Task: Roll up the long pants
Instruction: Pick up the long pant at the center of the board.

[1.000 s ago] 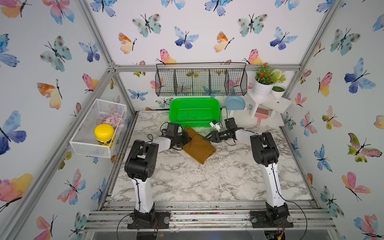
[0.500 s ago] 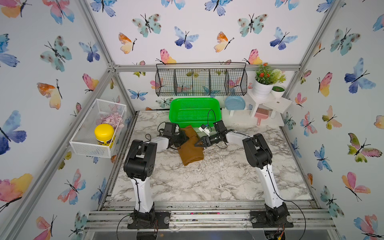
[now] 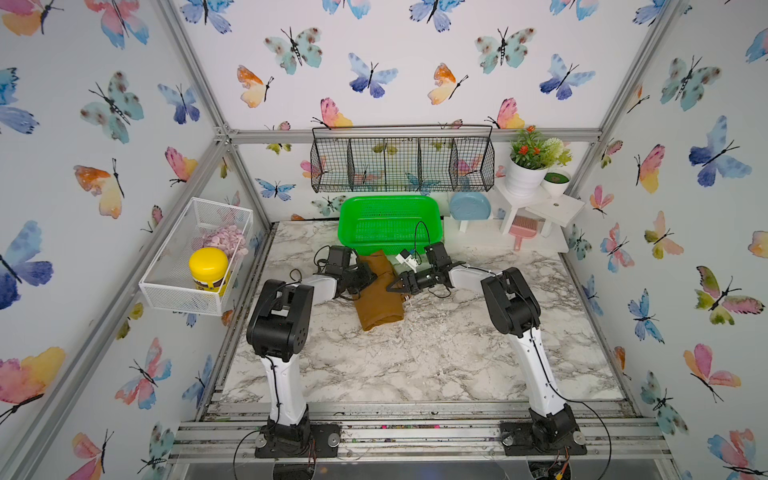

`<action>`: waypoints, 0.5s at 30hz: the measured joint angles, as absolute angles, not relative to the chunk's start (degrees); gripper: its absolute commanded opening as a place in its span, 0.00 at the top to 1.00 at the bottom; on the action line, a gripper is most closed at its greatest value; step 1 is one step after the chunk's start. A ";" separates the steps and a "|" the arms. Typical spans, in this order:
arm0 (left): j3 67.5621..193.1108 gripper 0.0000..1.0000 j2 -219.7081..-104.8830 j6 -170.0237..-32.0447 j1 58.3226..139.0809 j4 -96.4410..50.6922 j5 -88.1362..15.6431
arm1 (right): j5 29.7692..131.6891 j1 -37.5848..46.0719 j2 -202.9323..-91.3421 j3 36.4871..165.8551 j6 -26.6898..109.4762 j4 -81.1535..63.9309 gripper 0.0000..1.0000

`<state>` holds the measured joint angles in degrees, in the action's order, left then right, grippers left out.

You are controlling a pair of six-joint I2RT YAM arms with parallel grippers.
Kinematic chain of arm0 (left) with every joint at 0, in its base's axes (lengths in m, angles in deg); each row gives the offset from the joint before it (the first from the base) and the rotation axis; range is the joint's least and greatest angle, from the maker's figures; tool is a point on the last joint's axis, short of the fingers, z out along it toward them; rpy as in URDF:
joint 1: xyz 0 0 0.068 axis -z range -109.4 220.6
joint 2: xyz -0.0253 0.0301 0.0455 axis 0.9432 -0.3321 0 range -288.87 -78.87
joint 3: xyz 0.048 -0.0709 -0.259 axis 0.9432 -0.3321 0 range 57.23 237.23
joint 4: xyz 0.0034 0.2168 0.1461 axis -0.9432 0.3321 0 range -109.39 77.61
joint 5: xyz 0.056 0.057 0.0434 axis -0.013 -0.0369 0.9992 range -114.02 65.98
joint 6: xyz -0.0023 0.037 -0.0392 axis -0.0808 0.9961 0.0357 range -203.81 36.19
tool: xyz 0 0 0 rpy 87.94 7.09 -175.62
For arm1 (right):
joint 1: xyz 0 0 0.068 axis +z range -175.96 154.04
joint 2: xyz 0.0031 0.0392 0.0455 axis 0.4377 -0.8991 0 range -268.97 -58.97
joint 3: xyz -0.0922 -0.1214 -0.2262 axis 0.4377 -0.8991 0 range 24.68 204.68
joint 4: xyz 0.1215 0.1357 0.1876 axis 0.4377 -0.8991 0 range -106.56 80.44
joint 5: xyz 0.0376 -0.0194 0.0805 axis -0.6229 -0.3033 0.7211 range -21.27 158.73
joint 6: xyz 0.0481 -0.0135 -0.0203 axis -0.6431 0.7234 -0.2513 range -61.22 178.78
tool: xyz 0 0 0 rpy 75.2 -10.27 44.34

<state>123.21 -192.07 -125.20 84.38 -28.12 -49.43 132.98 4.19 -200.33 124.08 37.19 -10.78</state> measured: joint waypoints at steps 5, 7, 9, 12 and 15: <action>122.94 1.00 -191.97 -125.20 84.14 -28.41 -49.45 | 132.96 4.19 -201.29 124.49 36.39 -9.70 0.45; 122.88 1.00 -191.94 -125.22 84.10 -28.47 -49.47 | 132.74 4.19 -201.49 124.49 35.80 -9.29 0.51; 122.81 1.00 -191.94 -125.20 84.10 -28.61 -49.45 | 132.41 4.26 -201.62 124.49 35.62 -9.03 0.57; 122.46 1.00 -191.75 -125.22 84.03 -28.89 -49.38 | 131.67 4.54 -201.80 124.49 35.16 -8.81 0.75; 122.14 1.00 -191.62 -125.24 83.90 -29.17 -49.36 | 131.45 4.87 -201.82 124.34 34.48 -8.24 0.87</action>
<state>122.14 -191.62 -125.24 83.90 -29.17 -49.36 131.45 4.87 -201.82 124.34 34.48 -8.24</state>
